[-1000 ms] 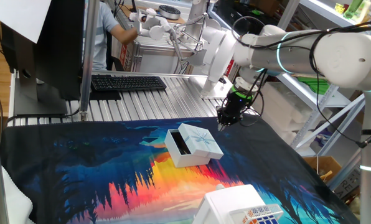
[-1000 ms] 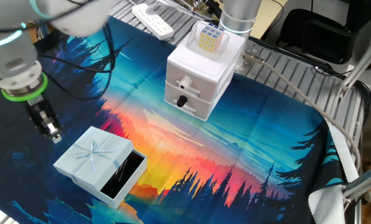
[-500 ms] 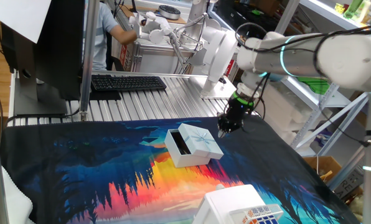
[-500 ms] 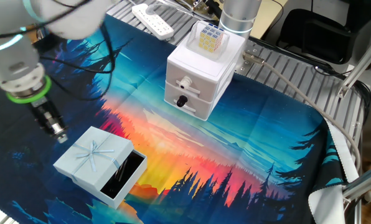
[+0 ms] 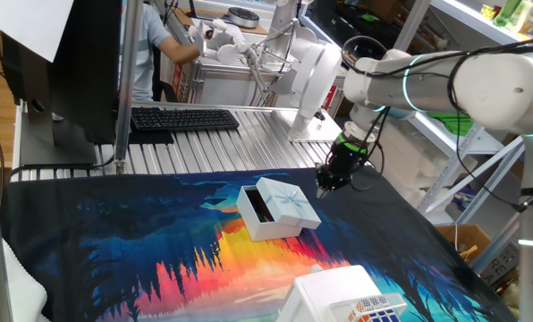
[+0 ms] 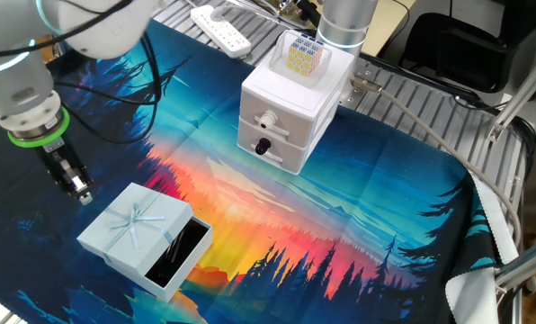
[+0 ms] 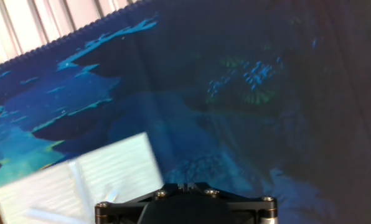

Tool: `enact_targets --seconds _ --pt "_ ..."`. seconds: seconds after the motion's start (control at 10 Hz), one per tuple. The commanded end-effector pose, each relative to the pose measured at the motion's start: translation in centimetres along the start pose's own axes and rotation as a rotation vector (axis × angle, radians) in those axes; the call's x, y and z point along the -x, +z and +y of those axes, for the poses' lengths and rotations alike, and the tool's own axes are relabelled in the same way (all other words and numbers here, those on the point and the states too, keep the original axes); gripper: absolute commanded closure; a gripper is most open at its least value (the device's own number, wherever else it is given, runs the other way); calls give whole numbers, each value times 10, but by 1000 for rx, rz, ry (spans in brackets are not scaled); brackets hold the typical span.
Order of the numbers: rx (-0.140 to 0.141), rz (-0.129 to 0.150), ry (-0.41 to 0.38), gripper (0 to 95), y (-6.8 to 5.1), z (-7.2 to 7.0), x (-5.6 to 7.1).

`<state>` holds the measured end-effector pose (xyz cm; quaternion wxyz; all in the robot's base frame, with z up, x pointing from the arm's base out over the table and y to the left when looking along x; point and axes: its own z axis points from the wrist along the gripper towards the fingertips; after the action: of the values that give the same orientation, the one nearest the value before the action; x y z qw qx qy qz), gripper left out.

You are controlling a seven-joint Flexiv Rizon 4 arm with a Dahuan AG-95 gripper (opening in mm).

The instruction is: Slide the outer casing onto the gift box

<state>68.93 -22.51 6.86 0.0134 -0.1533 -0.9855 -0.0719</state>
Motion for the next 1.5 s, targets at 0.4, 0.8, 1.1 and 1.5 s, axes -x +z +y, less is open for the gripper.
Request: enact_targets --seconds 0.4,0.8,1.1,1.5 --pt "5 -14 -7 950 4 -2 -12" --pt "15 -16 -4 950 10 0 -13" --pt "15 -22 8 950 12 6 -16" --pt "11 -29 18 950 25 9 -23"
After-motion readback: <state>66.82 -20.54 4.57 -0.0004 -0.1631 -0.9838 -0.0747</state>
